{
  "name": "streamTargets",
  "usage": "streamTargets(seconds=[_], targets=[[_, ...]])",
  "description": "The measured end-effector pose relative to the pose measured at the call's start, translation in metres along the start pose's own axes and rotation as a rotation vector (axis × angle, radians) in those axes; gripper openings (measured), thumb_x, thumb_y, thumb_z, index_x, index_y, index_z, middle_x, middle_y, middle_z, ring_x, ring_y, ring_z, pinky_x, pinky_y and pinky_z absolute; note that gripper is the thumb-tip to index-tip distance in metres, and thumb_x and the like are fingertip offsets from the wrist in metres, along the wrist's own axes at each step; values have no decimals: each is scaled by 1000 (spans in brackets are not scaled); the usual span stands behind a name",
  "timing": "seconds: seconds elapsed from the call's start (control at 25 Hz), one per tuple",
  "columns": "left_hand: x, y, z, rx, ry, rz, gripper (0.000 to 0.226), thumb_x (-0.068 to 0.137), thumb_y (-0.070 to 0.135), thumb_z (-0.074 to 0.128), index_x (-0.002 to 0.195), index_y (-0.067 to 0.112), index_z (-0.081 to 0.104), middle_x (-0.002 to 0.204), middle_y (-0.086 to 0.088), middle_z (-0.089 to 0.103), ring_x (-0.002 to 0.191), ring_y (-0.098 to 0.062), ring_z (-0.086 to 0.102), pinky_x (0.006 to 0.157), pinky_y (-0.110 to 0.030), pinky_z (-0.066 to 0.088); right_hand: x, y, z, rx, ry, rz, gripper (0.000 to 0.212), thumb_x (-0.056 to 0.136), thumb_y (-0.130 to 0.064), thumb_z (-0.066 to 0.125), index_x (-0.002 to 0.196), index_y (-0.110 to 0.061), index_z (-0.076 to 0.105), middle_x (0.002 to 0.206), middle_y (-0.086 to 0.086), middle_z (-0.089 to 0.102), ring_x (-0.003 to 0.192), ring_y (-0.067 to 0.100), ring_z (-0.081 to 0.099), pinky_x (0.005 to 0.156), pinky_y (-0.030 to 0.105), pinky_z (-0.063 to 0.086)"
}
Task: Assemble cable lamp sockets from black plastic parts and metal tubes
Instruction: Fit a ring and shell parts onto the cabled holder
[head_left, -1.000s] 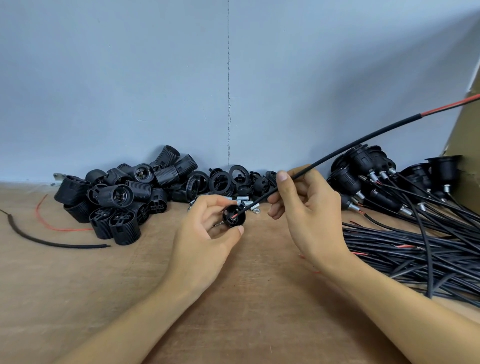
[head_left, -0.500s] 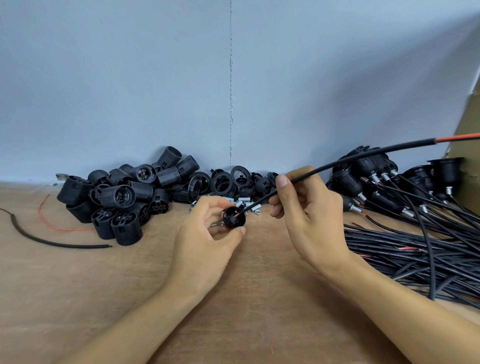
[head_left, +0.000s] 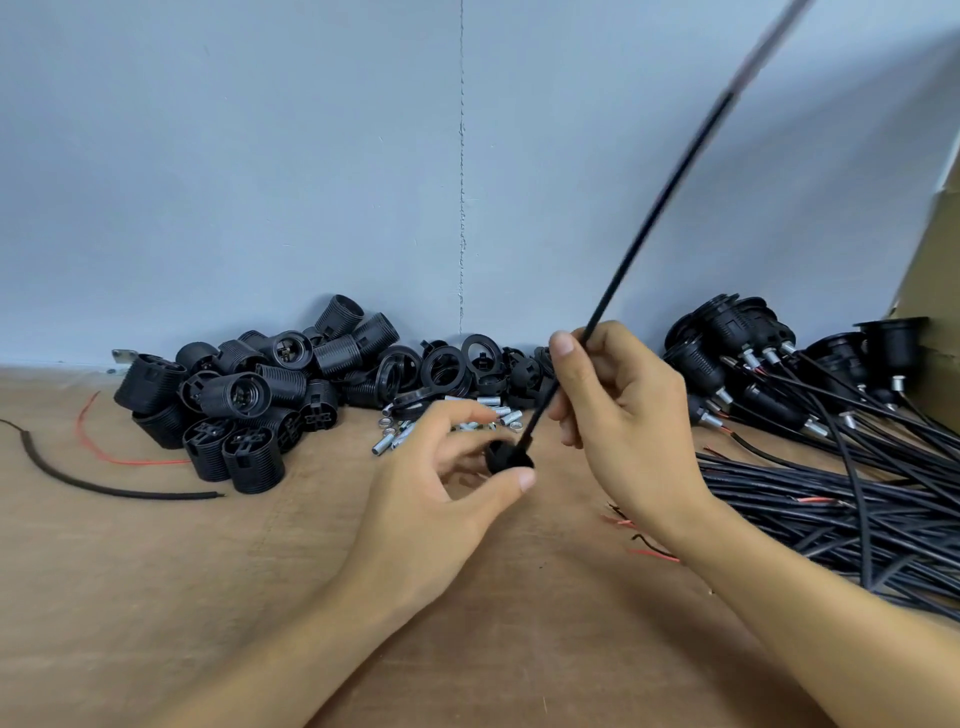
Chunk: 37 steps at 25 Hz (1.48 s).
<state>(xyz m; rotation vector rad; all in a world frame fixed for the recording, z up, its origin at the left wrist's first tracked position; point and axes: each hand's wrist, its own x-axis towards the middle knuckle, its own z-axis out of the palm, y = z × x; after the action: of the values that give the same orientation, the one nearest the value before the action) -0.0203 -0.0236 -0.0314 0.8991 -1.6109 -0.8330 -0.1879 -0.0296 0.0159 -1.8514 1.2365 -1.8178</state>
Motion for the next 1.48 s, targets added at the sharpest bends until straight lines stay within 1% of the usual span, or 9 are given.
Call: streamTargets(seconds=[0.2,0.4,0.48,0.72,0.84,0.96,1.12,1.36,1.48], targets=[[4,10,9,-344,-108,-192,42,77,32,86,113,23,66,85,0,78,68,-7,66,64,-17,50,5,5,-1,-21,-283,208,40,99,-42,58,66,-21,53,55,-5,55,51,5,45,56,26,37],[11,7,7,-632,-93,-290,57,71,18,86,124,12,65,99,-19,76,89,-28,74,78,-33,60,2,-1,7,2,-437,304,27,101,-41,54,91,-26,74,99,-1,63,89,13,63,86,38,54],[14,6,7,-680,-66,-303,58,73,12,84,127,12,64,103,-21,75,96,-31,75,83,-38,61,0,-6,12,-69,-415,281,27,103,-41,49,99,-31,74,95,-3,66,95,15,65,88,40,55],[15,4,7,-620,-45,-303,43,82,8,77,122,13,63,100,-14,77,88,-23,75,77,-32,59,-5,-16,18,-274,-462,260,34,107,-36,33,117,-29,64,92,-5,67,90,23,64,77,37,53],[17,4,4,-470,-52,-298,44,79,21,80,120,18,63,99,-8,78,85,-13,69,75,-29,49,-6,-14,19,-331,-440,304,33,106,-44,30,107,-28,59,87,-16,64,102,13,53,85,28,40],[20,6,3,-515,-10,-289,52,71,25,80,119,14,63,99,-10,78,84,-16,69,72,-30,49,-7,-15,19,-313,-402,379,43,101,-60,27,82,-35,58,70,-20,62,79,-2,55,68,16,39],[28,3,-5,-570,165,-300,37,74,17,81,108,13,67,88,-7,77,76,-15,68,69,-29,56,1,-8,3,-821,-351,179,56,101,-61,26,66,-23,49,69,-4,57,76,26,57,64,36,39],[27,-5,-7,-493,192,-373,36,81,4,80,115,11,69,84,-8,77,78,-21,71,97,-44,55,25,6,-30,-1268,-450,146,35,102,-45,43,104,-19,67,101,9,66,98,32,61,72,34,36],[22,-3,0,-489,97,-395,47,79,6,82,122,16,67,94,-11,79,83,-20,74,94,-38,58,35,9,-43,-1345,-570,280,35,102,-42,45,118,-18,64,119,12,63,109,34,60,83,37,45]])
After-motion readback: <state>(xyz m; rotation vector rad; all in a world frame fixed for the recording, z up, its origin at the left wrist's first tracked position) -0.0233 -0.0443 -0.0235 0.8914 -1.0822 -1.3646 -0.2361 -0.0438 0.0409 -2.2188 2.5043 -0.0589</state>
